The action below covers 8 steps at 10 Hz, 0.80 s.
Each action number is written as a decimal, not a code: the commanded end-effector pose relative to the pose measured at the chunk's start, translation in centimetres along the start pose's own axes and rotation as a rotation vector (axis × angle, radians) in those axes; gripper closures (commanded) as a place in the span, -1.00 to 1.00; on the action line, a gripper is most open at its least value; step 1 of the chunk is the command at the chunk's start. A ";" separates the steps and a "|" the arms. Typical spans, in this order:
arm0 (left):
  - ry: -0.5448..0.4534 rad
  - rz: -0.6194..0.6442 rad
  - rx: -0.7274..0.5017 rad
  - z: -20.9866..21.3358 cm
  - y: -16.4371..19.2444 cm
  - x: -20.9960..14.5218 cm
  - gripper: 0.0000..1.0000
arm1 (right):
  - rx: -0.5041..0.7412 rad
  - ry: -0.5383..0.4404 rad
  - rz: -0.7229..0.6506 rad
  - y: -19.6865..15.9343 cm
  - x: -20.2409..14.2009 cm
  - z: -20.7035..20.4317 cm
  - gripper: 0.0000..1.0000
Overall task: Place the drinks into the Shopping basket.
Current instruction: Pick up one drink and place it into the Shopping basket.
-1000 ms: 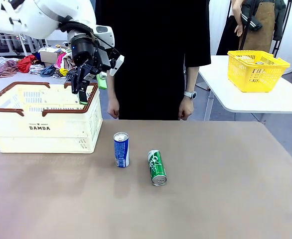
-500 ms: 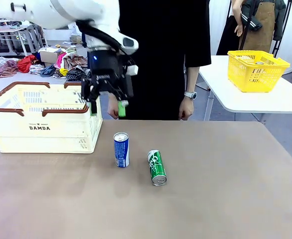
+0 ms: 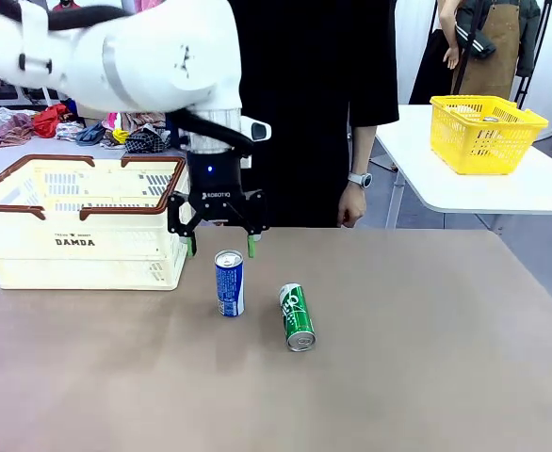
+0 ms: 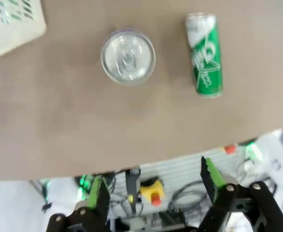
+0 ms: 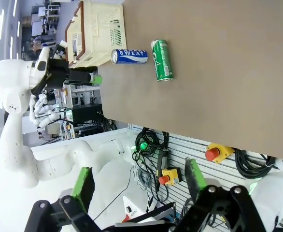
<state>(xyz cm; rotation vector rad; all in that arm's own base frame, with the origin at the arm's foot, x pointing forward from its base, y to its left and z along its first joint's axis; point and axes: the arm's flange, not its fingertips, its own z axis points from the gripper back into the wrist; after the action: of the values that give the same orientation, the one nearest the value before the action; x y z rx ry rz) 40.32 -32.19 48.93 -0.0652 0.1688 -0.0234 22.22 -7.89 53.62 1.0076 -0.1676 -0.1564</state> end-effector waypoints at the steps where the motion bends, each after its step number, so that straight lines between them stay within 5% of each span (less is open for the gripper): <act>1: -0.171 0.046 0.080 -3.0 1.7 -0.9 -1.00 | 0.026 -0.004 0.023 0.2 0.1 0.1 -1.00; 2: -0.278 0.077 0.253 -3.6 1.9 -0.5 -1.00 | 0.026 -0.004 0.023 0.2 0.1 0.1 -1.00; 3: -0.080 0.013 0.013 -1.2 0.8 0.2 -1.00 | 0.026 -0.004 0.023 0.2 0.1 0.1 -1.00; 8: -0.105 0.022 0.025 -1.6 0.4 0.0 -1.00 | 0.026 -0.004 0.023 0.2 0.1 0.1 -1.00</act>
<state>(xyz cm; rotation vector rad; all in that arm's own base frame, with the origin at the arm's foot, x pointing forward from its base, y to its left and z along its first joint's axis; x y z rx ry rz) 40.11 -32.02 47.53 -0.0484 0.0737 0.0021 22.21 -7.91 53.62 1.0077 -0.1681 -0.1570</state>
